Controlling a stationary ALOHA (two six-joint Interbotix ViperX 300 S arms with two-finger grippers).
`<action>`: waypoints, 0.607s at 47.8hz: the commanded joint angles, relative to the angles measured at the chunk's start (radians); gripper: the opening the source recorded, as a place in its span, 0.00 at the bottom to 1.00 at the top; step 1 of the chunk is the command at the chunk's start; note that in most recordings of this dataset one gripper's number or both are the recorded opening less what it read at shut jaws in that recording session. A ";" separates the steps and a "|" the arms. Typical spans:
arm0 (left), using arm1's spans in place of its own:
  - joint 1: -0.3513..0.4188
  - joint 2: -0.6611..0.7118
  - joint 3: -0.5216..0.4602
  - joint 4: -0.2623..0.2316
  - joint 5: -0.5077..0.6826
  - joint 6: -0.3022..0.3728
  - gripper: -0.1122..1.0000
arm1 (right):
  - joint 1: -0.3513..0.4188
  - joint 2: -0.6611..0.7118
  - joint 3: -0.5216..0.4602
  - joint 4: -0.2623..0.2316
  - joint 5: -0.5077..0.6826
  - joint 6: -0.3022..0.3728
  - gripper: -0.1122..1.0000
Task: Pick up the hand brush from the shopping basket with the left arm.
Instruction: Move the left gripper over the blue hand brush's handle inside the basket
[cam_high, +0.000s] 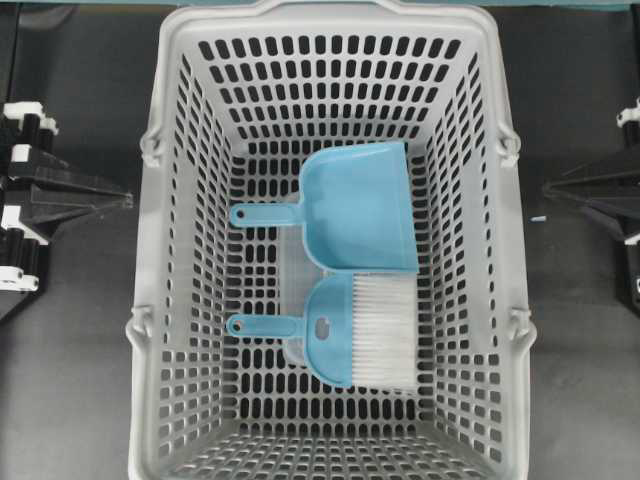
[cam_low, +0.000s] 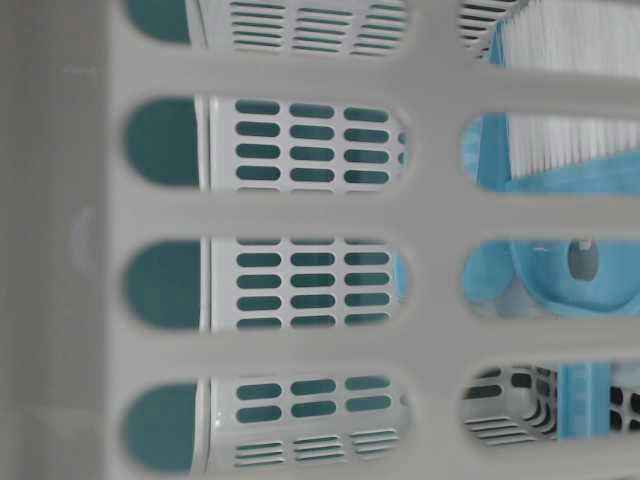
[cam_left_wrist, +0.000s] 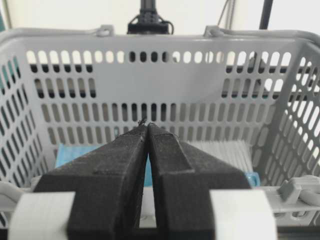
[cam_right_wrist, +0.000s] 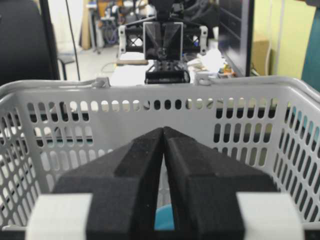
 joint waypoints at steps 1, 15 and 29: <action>0.005 0.012 -0.051 0.041 0.037 -0.023 0.15 | -0.008 0.015 -0.017 0.003 -0.005 0.006 0.10; -0.002 0.126 -0.273 0.041 0.371 -0.087 0.10 | -0.006 0.017 -0.080 0.021 0.229 0.015 0.10; -0.029 0.342 -0.580 0.043 0.798 -0.087 0.10 | -0.038 0.017 -0.112 0.018 0.328 0.009 0.10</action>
